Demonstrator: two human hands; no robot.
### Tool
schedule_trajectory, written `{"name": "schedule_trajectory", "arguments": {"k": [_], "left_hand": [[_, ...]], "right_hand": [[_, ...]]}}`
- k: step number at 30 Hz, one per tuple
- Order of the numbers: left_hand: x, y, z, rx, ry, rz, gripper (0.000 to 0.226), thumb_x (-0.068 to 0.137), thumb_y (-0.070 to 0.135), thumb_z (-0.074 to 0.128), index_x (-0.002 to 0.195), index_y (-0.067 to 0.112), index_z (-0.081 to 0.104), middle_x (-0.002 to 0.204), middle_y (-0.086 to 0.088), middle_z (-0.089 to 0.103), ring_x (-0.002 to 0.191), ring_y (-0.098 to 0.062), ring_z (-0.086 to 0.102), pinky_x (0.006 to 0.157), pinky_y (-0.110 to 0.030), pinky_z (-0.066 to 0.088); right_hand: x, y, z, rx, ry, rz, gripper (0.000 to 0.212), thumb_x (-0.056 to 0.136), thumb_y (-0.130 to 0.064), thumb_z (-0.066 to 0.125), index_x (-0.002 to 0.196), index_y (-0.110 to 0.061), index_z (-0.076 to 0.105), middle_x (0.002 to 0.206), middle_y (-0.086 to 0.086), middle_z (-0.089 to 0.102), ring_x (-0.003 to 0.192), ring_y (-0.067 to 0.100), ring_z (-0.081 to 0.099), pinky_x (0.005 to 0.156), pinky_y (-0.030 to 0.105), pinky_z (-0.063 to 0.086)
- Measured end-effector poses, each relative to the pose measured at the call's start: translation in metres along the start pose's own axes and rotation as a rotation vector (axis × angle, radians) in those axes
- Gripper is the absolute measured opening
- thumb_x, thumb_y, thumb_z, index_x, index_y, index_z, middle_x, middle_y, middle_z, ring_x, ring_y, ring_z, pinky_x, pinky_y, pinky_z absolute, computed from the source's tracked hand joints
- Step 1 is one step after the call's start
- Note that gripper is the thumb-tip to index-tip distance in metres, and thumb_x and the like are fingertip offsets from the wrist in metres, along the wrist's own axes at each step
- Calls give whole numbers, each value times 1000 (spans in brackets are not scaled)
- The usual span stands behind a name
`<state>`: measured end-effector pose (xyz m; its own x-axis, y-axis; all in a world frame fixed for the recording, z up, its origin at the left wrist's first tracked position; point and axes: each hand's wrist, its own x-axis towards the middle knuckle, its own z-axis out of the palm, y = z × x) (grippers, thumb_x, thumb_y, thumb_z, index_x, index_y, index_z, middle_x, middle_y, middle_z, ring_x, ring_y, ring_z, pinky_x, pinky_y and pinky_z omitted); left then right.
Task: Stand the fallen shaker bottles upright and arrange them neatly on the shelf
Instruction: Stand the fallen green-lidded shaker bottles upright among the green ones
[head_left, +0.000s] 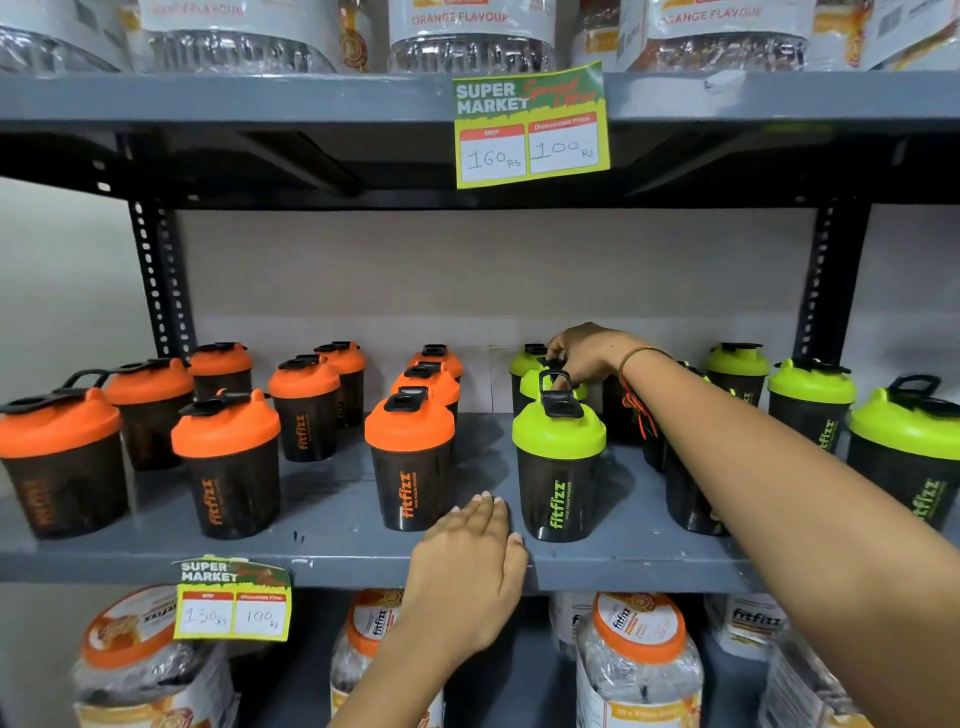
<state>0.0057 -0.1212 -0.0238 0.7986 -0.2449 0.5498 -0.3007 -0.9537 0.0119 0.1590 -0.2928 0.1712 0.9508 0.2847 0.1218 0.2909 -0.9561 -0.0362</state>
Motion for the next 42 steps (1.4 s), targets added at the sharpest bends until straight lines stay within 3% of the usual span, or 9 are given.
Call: {"name": "schedule_trajectory", "arguments": {"k": [4,15,24,28,32,34,36,38,42], "left_hand": [[0,0,1,2,1,1,60,99,42,15,150,15,30,156,-4,33,144,-11,26,116,-24,10],[0,0,1,8,12,2,58,100,40,17,150,15,30,156,-4,33,143,-11,27,116,-24,11],[1,-2,3,7,14,-12,57,100,39,18,149,14,33,154,-4,37,143,-12,28,117,-25,15],[1,-2,2,-2,4,-14,57,100,39,18,149,14,33,154,-4,37,142,-12,29,117,-25,15],[3,-3,0,-32,-19,-23,56,101,38,20,149,14,33,154,-4,37,142,-12,29,116,-24,14],[3,-2,-3,-96,-22,-53,55,100,40,21,148,16,36,151,-4,42,138,-16,37,112,-28,24],[3,1,-9,-219,10,-125,56,96,47,22,142,22,43,140,-5,54,124,-27,52,96,-38,41],[4,2,-13,-346,75,-188,63,91,58,23,140,25,46,131,-8,61,114,-33,58,85,-41,46],[12,8,-15,-618,100,-329,95,72,85,37,143,23,44,137,-4,58,124,-26,55,99,-41,46]], "right_hand": [[1,-2,0,-32,29,33,51,82,-31,75,128,-12,65,124,12,67,110,31,63,85,29,49],[5,-7,6,-109,19,47,44,88,-27,62,129,-14,62,126,13,65,107,33,62,94,37,52],[-5,8,0,18,122,53,73,79,-62,67,139,-22,54,140,9,56,125,33,53,99,34,44],[-26,16,-10,199,345,64,58,80,-62,66,127,-27,62,127,3,64,118,25,59,92,29,44],[-65,24,-18,383,774,50,36,80,-44,69,112,-28,71,109,-2,73,104,21,67,90,29,48],[-95,32,-16,533,985,24,33,79,-43,68,108,-27,73,102,-5,73,96,15,67,90,28,50],[-128,43,-5,655,1147,9,31,80,-43,65,105,-26,73,99,-9,71,94,12,66,89,30,52],[-154,56,11,722,1219,38,31,82,-43,64,104,-23,72,101,-6,72,96,14,67,91,36,53],[-184,74,53,796,1160,175,46,81,-55,62,112,-22,70,109,-4,71,100,12,66,90,33,53]]}}
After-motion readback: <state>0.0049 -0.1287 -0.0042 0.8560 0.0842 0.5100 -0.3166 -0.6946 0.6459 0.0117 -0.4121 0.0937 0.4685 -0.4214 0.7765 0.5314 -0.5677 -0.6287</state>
